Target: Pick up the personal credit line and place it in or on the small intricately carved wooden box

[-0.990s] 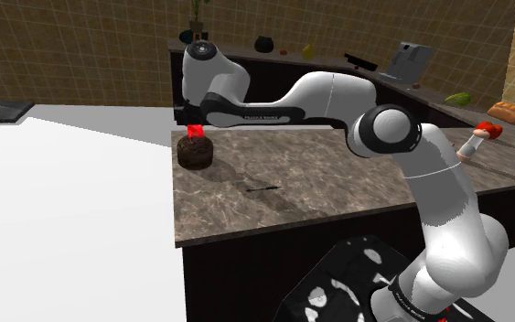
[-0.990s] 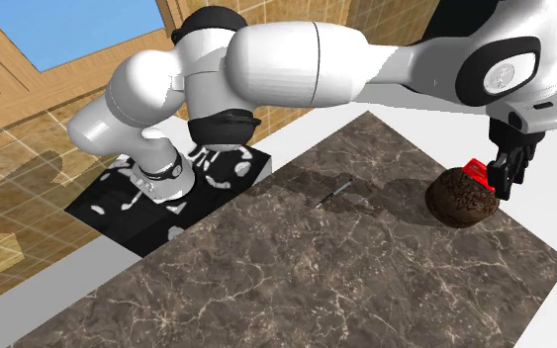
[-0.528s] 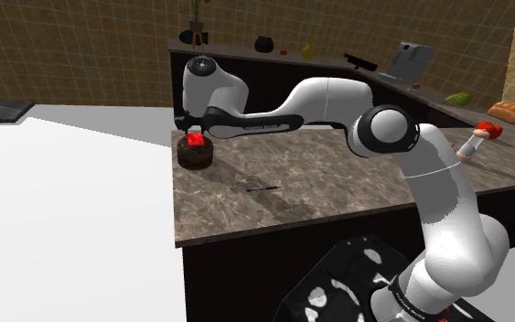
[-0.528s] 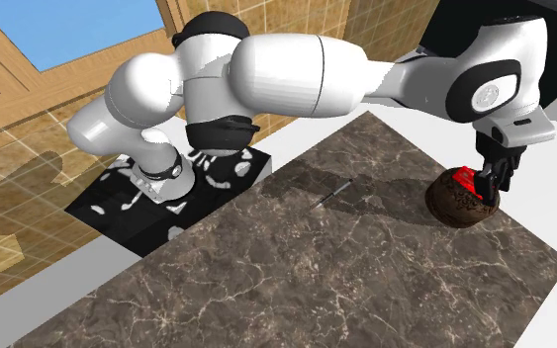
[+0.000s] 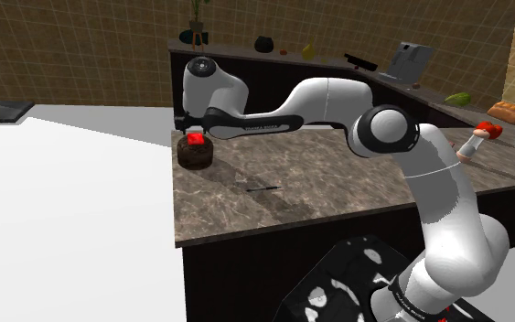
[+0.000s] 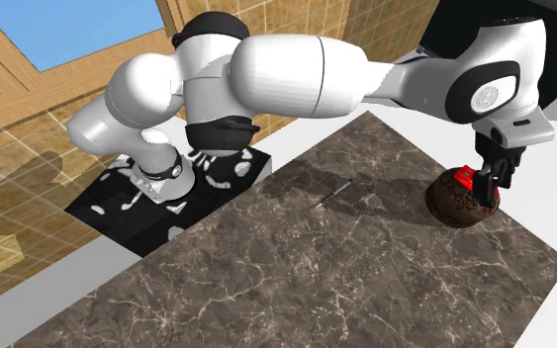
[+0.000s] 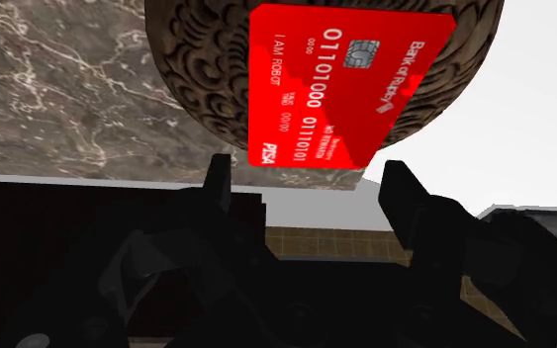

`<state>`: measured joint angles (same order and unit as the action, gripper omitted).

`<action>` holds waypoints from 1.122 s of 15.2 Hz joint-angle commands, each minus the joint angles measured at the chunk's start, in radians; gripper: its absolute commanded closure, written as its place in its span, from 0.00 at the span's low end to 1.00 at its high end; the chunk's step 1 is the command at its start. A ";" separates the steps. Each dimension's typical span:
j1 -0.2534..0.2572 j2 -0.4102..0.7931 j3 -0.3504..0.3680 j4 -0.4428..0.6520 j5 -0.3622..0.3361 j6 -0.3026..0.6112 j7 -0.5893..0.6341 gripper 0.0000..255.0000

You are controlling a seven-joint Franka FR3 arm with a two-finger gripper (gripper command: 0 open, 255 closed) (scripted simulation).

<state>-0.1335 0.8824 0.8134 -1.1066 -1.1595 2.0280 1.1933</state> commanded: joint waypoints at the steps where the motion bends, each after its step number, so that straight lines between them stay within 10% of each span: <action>1: 0.000 0.001 0.000 0.000 0.000 0.000 0.000 0.00; 17: -0.028 -0.097 0.041 -0.073 0.039 -0.044 0.012 0.00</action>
